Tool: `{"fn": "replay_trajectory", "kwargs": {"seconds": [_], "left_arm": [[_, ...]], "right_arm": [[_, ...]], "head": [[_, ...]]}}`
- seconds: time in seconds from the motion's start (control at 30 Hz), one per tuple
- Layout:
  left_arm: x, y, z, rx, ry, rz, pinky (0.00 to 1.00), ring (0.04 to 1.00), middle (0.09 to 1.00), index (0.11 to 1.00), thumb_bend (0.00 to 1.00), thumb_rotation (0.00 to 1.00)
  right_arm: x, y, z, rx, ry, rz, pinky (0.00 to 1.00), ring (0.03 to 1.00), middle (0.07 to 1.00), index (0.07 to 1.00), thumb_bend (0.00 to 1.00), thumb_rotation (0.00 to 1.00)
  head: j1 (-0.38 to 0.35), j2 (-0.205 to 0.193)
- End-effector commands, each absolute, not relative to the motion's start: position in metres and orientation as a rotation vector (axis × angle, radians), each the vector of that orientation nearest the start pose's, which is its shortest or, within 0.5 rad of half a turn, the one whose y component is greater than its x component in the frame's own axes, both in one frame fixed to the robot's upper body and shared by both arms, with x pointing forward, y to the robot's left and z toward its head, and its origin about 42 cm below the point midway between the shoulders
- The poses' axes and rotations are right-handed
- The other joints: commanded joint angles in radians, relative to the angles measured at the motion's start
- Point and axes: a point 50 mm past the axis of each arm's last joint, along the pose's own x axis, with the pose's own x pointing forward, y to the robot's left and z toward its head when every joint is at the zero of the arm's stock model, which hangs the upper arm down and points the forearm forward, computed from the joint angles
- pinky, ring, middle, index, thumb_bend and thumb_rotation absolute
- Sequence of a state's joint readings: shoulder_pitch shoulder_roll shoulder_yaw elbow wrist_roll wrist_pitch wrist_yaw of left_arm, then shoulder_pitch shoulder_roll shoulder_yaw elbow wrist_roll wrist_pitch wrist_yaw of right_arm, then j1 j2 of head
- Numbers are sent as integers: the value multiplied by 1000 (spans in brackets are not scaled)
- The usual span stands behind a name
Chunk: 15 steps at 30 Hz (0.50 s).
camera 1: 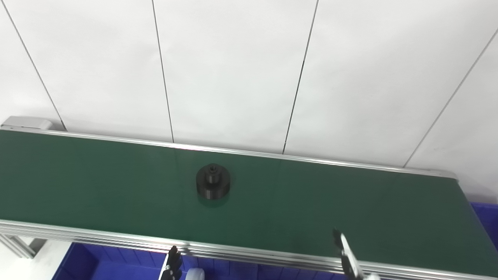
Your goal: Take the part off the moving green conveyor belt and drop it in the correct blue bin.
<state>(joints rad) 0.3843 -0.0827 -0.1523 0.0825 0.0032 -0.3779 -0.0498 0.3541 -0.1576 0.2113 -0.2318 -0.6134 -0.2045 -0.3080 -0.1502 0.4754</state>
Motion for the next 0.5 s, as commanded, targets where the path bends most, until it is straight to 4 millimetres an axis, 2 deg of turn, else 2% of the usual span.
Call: {"fn": "replay_trajectory", "kwargs": {"seconds": [0.0,0.07,0.17,0.27,0.4,0.47], "left_arm": [[150,154,36,-133,4,-81,1000,1000,1000,1000,561,659],[152,154,36,-138,3,-85,1000,1000,1000,1000,590,661],[156,153,36,-143,1,-89,1000,1000,1000,1000,596,663],[158,153,37,-141,-3,-95,1000,1000,1000,1000,540,648],[159,152,37,-138,1,-96,1000,1000,1000,1000,527,649],[160,151,37,-139,1,-98,1000,1000,1000,1000,529,653]], "right_arm": [[187,-227,130,-733,-292,-25,740,871,924,960,940,581],[206,-231,148,-783,-329,-6,731,859,924,945,991,544],[232,-235,172,-878,-363,20,727,848,925,944,999,548],[261,-236,193,-973,-375,62,707,834,920,932,977,550],[303,-232,206,-1034,-352,118,679,825,912,912,974,483],[317,-230,209,-1058,-342,140,656,827,914,915,972,462]], "head": [[-8,12],[-13,21],[-16,27],[-17,30],[-14,31],[-13,32]]}}
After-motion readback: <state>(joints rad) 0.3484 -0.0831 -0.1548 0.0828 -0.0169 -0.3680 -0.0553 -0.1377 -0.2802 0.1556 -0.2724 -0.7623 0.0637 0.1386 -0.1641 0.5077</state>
